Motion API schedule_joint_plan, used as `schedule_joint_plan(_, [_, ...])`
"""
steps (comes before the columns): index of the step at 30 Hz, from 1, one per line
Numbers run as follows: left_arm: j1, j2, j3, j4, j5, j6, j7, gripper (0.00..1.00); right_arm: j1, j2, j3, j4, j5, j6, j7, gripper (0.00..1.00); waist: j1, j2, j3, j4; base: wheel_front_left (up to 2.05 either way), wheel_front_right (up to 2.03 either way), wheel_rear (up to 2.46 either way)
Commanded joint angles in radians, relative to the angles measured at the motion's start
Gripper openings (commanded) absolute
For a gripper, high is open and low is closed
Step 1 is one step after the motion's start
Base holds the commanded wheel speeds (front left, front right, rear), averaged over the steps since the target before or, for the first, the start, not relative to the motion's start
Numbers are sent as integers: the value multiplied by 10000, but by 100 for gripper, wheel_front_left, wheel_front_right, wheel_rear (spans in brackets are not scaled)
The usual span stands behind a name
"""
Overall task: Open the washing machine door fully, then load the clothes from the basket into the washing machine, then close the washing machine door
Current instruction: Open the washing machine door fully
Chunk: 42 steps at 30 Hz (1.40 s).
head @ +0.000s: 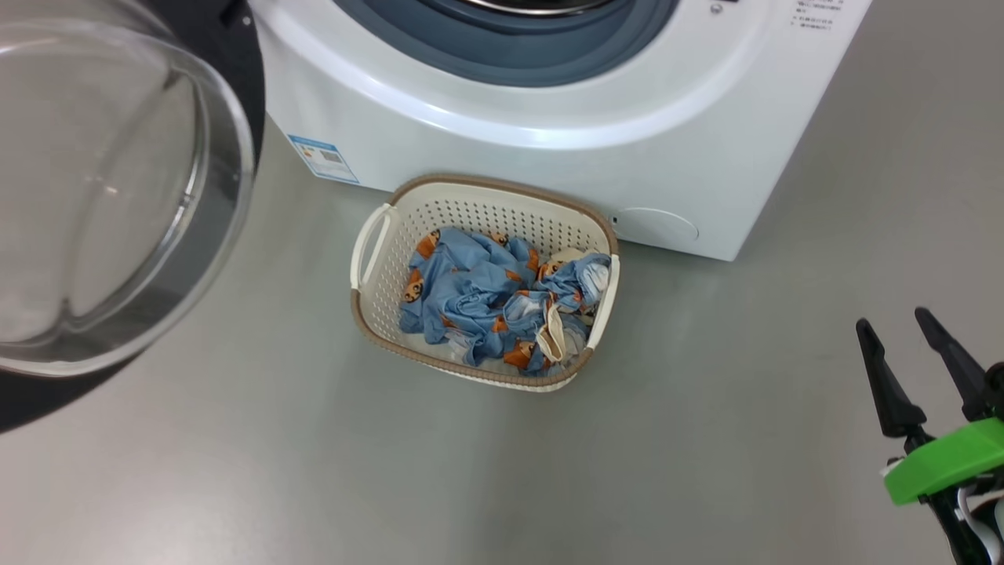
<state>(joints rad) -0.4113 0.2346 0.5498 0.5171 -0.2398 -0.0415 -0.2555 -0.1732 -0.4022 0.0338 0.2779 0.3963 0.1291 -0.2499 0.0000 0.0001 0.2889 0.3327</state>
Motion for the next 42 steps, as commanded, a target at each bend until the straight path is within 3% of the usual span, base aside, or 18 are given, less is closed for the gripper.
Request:
schedule_joint_plan(1, [-401, 957, 634, 77, 181, -71, -63, 0, -228, -218, 252, -287, -50, 16, -118, 100, 0, -1, 171, -118, 0, 0, 0])
schedule_joint_plan(10, [-1199, 1725, 1378, 1286, 352, -523, -63, 0, -347, -164, 196, -271, -65, 16, -118, 100, 0, -1, 407, -275, 0, 0, 0])
schedule_joint_plan(21, [-1667, 2118, 1465, 2095, 713, -782, -63, 0, -500, -193, 298, -235, -89, 16, -118, 100, 0, -1, 372, -378, 0, 0, 0])
schedule_joint_plan(28, [-1091, 1683, 1338, 1885, 646, -879, -63, 0, -392, -9, 276, -152, -109, 16, -118, 100, 0, -1, -177, -396, 0, 0, 0])
schedule_joint_plan(37, [740, 747, 188, 466, -487, -889, -63, 0, -217, 215, 242, -121, -88, 16, -118, 100, 0, -1, -696, -437, 0, 0, 0])
schedule_joint_plan(39, [1124, 511, -72, 123, -690, -890, -63, 7, -196, 242, 228, -117, -76, 16, -118, 100, 0, -1, -763, -448, 0, 0, 0])
schedule_joint_plan(40, [1304, 399, -236, -36, -762, -890, -63, 19, -183, 254, 225, -113, -71, 16, -118, 100, 0, -1, -794, -460, 0, 0, 0])
schedule_joint_plan(41, [1466, 304, -345, -192, -809, -890, -63, 39, -171, 270, 216, -109, -63, 16, -118, 100, 0, -1, -822, -478, 0, 0, 0])
schedule_joint_plan(42, [1609, 204, -437, -343, -852, -890, -63, 72, -150, 289, 215, -103, -54, 16, -118, 100, 0, -1, -877, -506, 0, 0, 0])
